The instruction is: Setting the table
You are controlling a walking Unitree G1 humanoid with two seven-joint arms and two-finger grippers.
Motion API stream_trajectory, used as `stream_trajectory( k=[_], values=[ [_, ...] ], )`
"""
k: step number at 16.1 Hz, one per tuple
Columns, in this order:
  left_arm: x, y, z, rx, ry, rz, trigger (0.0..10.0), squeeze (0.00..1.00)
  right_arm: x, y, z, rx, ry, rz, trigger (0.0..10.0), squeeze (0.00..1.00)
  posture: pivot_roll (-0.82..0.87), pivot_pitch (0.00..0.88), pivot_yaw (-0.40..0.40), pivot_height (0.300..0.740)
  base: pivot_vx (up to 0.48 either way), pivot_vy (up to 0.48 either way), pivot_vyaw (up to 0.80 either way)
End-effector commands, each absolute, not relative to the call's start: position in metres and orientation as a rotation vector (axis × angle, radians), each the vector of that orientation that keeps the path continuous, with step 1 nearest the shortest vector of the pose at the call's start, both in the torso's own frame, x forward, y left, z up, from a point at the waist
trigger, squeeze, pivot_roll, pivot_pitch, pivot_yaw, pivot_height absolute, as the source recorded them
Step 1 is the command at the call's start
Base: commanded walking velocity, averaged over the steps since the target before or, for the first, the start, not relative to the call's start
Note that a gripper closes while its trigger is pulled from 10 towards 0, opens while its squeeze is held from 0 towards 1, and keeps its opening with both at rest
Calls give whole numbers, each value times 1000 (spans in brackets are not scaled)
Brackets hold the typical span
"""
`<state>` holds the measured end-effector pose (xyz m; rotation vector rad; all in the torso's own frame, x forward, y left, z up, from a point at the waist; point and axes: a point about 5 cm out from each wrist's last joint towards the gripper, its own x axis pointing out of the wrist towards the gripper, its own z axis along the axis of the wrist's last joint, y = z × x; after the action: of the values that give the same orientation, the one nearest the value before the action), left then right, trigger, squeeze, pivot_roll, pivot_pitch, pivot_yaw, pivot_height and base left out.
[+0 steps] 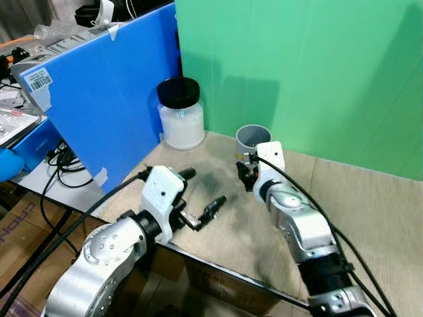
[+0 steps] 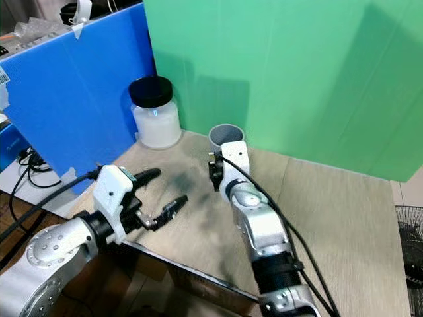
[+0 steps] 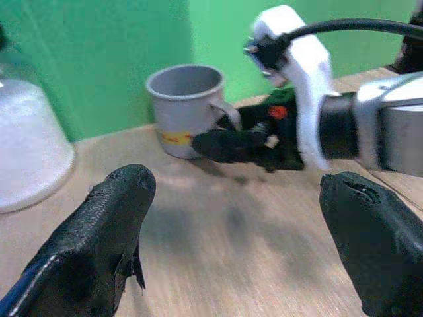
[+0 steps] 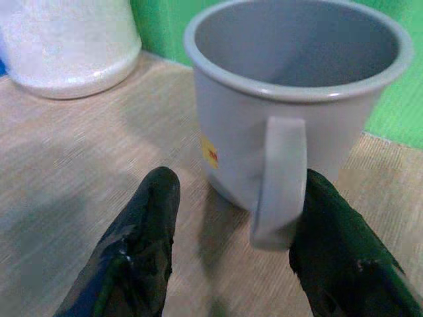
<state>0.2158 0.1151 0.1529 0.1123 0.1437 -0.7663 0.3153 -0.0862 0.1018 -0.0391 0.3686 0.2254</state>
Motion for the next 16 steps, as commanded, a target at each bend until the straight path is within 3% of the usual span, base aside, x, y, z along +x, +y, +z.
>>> stream_trajectory(
  k=[1,2,3,13,16],
  values=[
    [215,115,150,121,167,-780,10000,482,320,-87,105,-29,348,208,6627,0,123,0,56,740,0,0,0],
    [214,116,149,114,176,-776,10000,486,322,-85,104,-29,346,205,1373,0,123,0,56,740,0,0,0],
    [211,116,146,119,193,-784,10000,482,323,-84,104,-32,341,201,0,0,125,0,49,740,0,0,0],
    [212,115,145,129,194,-806,10000,486,323,-94,96,-14,388,132,0,0,109,0,73,740,0,0,0],
    [214,115,147,131,187,-811,10000,486,323,-89,98,34,386,135,1098,0,107,0,76,740,0,0,0]
  ],
)
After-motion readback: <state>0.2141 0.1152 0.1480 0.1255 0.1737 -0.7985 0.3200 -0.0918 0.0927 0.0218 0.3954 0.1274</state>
